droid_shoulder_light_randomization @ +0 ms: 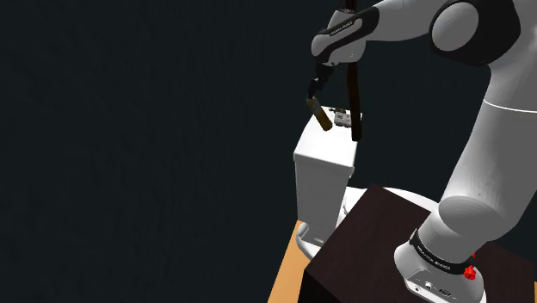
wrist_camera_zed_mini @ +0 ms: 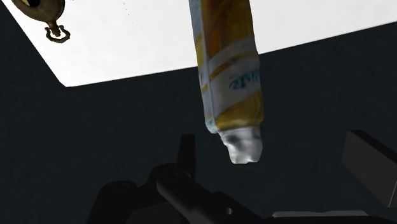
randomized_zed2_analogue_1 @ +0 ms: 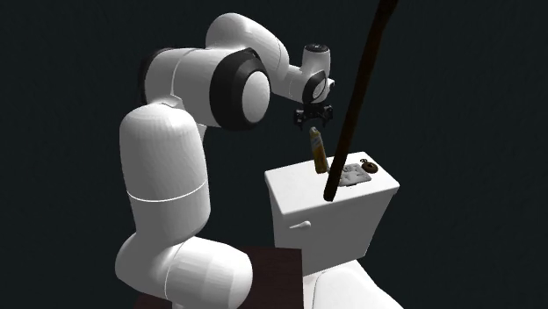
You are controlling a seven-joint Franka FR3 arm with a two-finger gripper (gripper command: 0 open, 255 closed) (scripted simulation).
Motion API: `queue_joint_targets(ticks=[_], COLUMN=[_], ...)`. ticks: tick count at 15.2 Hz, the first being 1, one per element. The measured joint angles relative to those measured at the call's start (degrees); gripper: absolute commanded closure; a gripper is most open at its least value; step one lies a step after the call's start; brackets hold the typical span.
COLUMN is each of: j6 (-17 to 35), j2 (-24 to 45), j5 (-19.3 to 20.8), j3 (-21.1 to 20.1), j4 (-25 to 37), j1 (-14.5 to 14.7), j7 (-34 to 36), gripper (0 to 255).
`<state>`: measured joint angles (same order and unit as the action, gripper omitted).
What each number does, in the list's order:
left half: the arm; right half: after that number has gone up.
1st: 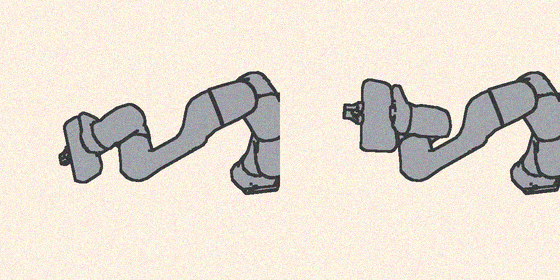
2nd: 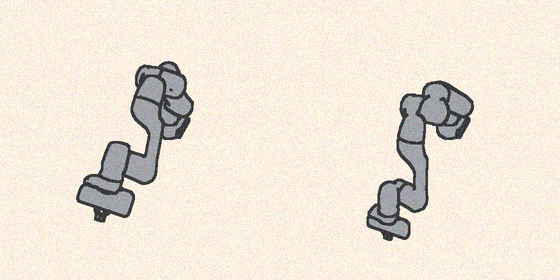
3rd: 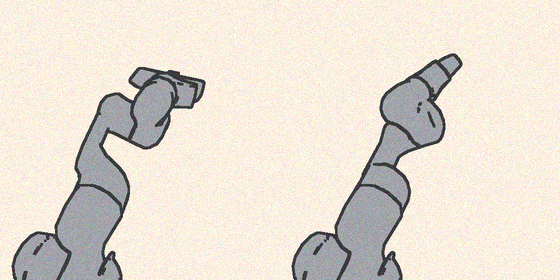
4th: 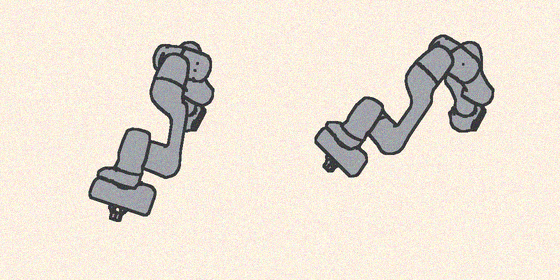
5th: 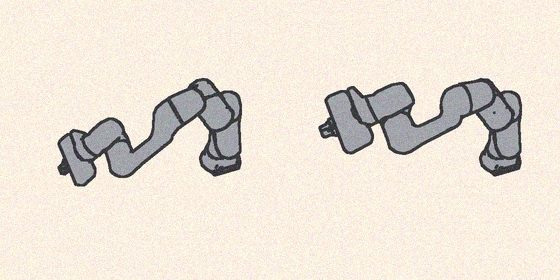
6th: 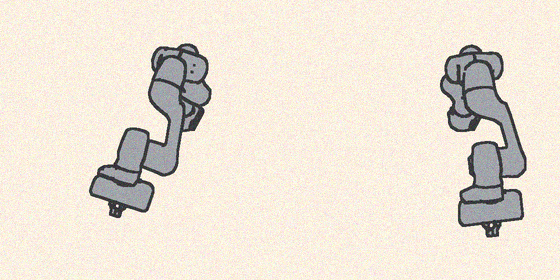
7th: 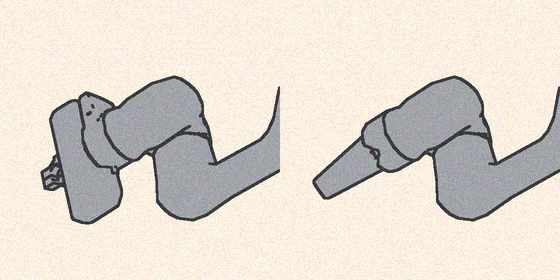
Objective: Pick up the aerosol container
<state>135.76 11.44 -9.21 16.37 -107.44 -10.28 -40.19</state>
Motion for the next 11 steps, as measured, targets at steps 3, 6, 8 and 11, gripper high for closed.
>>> queue_joint_targets(ticks=[3,6,8,11], j6=[0.6,2.2,3.5,4.9], j2=[3.4,4.6,5.4,6.3], j5=[-1.7,-2.4,-2.9,-3.4], j3=[-0.1,-0.3,-0.5,-0.7], j4=[3.4,2.9,2.5,1.8], j1=[-1.0,-1.4,-1.5,-1.6], j7=[-1.6,-2.3,-2.7,-3.1], gripper=[0,0,0,255])
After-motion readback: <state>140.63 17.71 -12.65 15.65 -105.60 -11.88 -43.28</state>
